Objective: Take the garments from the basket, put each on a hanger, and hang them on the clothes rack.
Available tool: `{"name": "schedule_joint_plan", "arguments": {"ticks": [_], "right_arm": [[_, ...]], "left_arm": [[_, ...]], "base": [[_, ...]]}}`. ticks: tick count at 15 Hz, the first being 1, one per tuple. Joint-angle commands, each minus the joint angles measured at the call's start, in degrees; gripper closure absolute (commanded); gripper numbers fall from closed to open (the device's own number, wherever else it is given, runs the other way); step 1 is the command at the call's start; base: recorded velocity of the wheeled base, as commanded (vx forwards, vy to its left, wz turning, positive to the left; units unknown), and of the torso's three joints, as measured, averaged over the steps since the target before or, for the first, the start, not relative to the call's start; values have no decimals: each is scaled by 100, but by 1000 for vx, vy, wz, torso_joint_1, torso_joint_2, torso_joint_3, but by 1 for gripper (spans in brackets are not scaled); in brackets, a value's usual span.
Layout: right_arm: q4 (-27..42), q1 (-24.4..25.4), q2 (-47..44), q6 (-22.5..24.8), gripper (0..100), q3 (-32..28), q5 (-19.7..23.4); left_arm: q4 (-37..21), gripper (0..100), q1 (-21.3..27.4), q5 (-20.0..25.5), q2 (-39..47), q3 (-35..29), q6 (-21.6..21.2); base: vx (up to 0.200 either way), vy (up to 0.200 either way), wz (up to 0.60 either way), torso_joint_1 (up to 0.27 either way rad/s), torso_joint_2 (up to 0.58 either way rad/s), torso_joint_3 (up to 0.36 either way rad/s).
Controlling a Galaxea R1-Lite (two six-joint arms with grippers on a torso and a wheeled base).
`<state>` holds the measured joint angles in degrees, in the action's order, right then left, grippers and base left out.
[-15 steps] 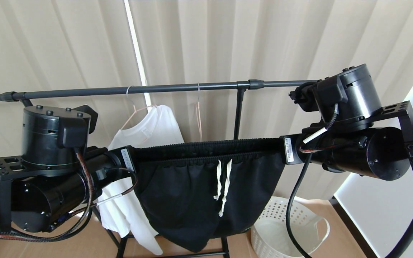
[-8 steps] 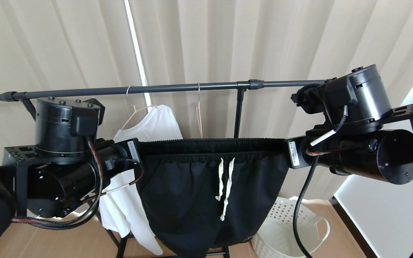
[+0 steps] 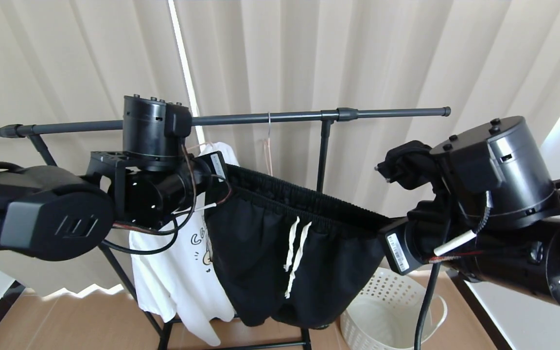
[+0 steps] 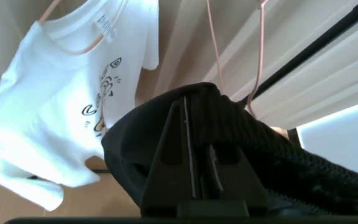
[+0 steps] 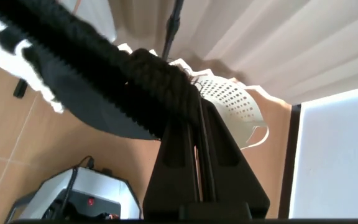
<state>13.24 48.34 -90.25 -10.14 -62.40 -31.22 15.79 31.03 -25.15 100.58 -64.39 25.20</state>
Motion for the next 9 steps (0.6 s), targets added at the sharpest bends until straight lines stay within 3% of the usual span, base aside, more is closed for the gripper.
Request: {"name": "schedule_joint_plan", "arguments": {"ticks": [1, 4, 7, 9], "right_arm": [[3, 545, -28, -14, 100, 141, 37], [-41, 1169, -63, -67, 100, 167, 125], [-129, 1662, -362, -682, 100, 18, 556], [-550, 1872, -591, -1139, 100, -88, 740]], "left_arm": [[3, 100, 0, 10, 585, -557, -6], [-14, 100, 26, 19, 761, -988, -15], [-14, 100, 44, 28, 796, -1251, -85], [-14, 100, 106, 28, 787, -1278, -85]], "base": [[0, 0, 0, 0, 0, 0], [0, 0, 0, 0, 0, 0], [0, 0, 0, 0, 0, 0], [0, 0, 0, 0, 0, 0]]}}
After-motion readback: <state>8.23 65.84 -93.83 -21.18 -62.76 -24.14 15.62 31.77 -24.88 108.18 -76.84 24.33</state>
